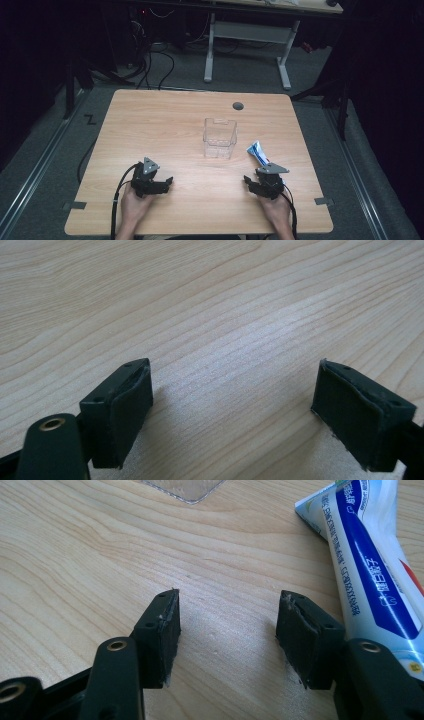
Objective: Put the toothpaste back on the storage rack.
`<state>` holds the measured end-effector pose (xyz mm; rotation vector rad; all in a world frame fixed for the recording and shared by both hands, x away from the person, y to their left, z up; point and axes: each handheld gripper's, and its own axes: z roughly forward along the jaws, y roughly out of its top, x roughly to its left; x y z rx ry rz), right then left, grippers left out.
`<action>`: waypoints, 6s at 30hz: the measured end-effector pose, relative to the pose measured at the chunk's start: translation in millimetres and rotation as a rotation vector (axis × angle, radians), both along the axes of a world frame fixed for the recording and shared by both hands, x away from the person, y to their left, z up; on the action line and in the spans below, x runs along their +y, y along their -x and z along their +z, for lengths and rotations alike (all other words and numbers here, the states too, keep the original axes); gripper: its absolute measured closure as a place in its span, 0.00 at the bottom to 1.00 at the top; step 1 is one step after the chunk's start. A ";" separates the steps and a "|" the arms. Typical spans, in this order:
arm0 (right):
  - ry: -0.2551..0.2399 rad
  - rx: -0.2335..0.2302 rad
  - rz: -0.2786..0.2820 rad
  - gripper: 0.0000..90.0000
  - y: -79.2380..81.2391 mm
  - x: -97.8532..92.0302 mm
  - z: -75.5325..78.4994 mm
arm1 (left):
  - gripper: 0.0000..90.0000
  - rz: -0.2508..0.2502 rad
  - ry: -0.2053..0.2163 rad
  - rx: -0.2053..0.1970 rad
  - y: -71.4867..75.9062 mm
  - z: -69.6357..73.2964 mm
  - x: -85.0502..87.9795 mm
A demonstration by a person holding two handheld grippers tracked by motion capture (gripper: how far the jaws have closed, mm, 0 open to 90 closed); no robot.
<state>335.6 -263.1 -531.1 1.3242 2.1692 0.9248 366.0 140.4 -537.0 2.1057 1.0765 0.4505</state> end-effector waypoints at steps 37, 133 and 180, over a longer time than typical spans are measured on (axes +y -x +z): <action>-0.001 0.001 0.010 0.61 3.5 4.6 1.3 | 0.19 0.006 0.005 -0.002 -0.1 0.0 0.5; 0.113 0.115 -0.021 0.51 -59.3 -25.4 53.7 | 0.20 0.009 0.004 -0.001 -0.1 0.1 0.6; 0.228 0.305 -0.028 0.54 -107.2 -16.3 40.0 | 0.20 0.008 0.004 -0.002 -0.1 0.1 0.8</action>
